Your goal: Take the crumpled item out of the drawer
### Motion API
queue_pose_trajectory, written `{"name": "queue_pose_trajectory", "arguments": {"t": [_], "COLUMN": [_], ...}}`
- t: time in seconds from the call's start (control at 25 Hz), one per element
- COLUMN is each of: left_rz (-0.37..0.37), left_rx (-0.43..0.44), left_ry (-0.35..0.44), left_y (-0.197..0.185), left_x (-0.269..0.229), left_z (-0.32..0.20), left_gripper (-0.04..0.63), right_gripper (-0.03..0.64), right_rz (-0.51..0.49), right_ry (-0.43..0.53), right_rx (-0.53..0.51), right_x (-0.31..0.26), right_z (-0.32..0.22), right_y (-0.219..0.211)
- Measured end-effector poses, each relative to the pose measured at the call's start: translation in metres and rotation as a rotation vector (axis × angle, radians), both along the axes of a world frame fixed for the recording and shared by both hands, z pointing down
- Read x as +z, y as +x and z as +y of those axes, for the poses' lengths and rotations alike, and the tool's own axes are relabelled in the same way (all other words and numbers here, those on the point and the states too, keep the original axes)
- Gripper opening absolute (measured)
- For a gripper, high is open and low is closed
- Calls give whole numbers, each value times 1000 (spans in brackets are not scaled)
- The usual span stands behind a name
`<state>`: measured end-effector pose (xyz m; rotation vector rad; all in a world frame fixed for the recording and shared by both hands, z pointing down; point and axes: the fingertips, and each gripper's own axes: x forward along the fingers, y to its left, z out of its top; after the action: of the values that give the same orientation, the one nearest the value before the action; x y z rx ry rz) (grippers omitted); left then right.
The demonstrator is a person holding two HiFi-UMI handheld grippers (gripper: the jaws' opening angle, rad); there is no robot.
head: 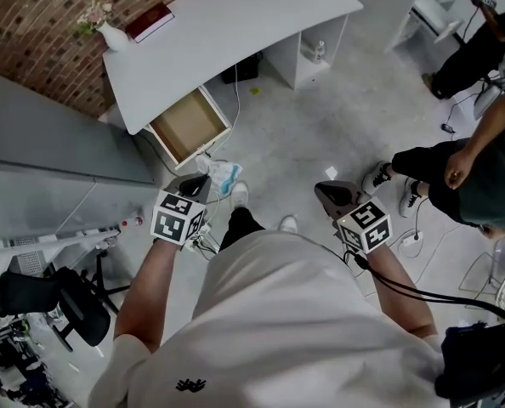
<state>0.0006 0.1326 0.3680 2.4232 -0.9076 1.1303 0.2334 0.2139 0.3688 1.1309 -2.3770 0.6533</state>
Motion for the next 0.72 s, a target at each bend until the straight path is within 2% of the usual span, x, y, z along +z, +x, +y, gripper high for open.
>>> {"name": "queue_pose_trajectory", "arguments": {"t": [0.72], "left_rz": [15], "left_rx": [76], "left_ry": [15], "left_y": [18], "left_x": [-25], "left_z": [55], "left_gripper": [23], "right_gripper": [29], "right_rz": [13], "right_ry": [45], "right_rx": [-14], "right_x": [-7], "right_z": [29], "right_y": [-3]}}
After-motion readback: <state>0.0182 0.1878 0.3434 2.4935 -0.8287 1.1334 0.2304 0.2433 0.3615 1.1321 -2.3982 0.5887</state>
